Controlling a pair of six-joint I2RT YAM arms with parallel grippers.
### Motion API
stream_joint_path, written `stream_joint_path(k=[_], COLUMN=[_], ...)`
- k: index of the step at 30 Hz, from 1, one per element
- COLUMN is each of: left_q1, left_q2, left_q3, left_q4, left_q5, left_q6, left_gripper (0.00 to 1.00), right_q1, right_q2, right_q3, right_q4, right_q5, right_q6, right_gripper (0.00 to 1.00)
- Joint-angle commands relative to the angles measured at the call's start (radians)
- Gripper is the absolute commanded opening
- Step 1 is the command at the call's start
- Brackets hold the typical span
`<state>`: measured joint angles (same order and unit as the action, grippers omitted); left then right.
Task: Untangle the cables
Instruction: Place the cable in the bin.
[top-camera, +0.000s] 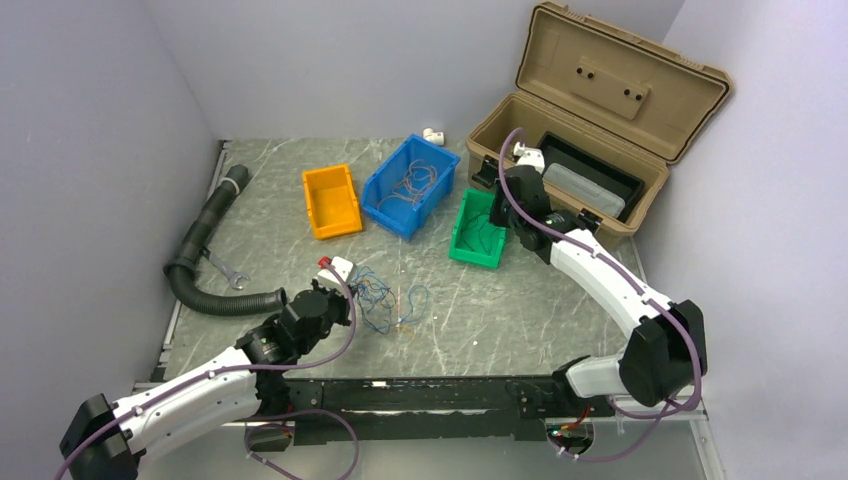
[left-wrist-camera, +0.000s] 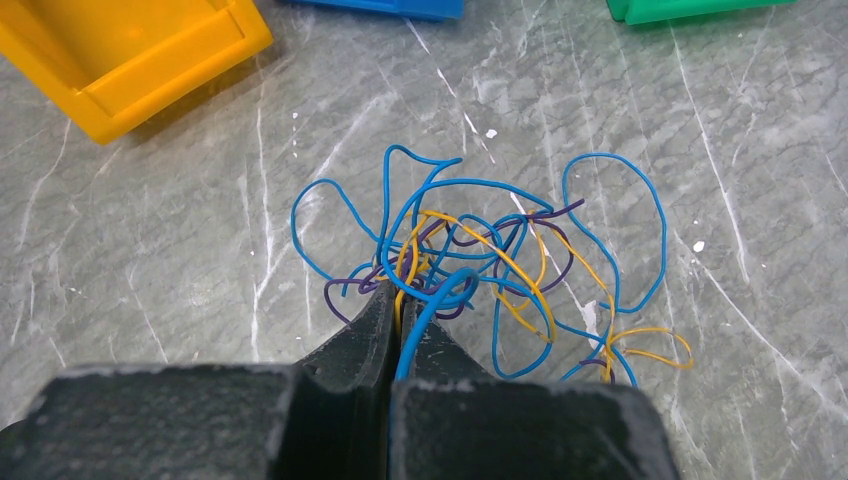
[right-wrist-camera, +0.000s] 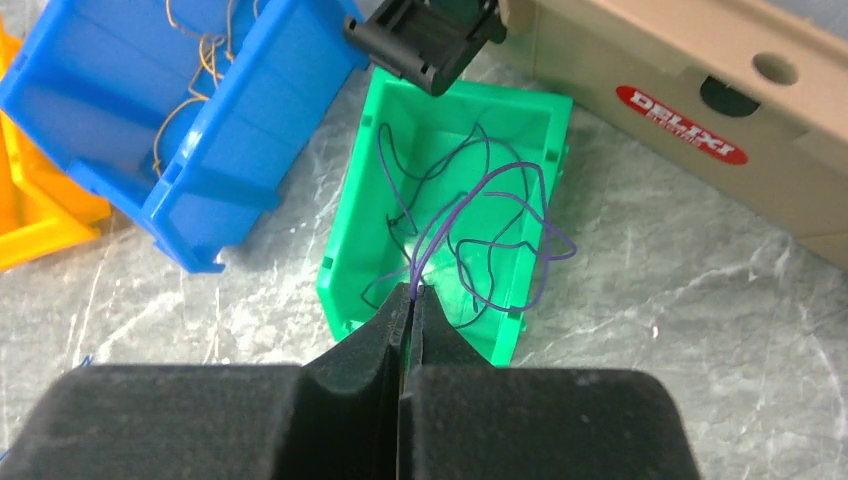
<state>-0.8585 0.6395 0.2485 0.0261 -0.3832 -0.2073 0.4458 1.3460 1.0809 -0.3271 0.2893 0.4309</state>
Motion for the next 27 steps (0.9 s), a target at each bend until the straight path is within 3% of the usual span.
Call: stream_joint_path(k=[1, 13, 23, 27], left_q1=[0.002, 0.002, 0.003, 0.002], left_q2=[0.001, -0.011, -0.007, -0.003], left_q3=[0.003, 0.0, 0.0, 0.003], left_q4=[0.048, 0.045, 0.049, 0.049], left_q5=[-0.011, -0.011, -0.009, -0.007], left_q6=[-0.011, -0.014, -0.01, -0.01], left_gripper=[0.0, 0.0, 0.0, 0.0], right_q1=[-0.003, -0.009, -0.139, -0.159], right_q2=[-0.034, 0.106, 0.182, 0.229], right_q3=[-0.019, -0.006, -0.075, -0.074], right_q4=[0.082, 0.097, 0.182, 0.185], right_q5=[-0.068, -0.232, -0.364, -0.329], right_q6=[0.017, 0.031, 0.084, 0.085], right_gripper=[0.0, 0.0, 0.0, 0.0])
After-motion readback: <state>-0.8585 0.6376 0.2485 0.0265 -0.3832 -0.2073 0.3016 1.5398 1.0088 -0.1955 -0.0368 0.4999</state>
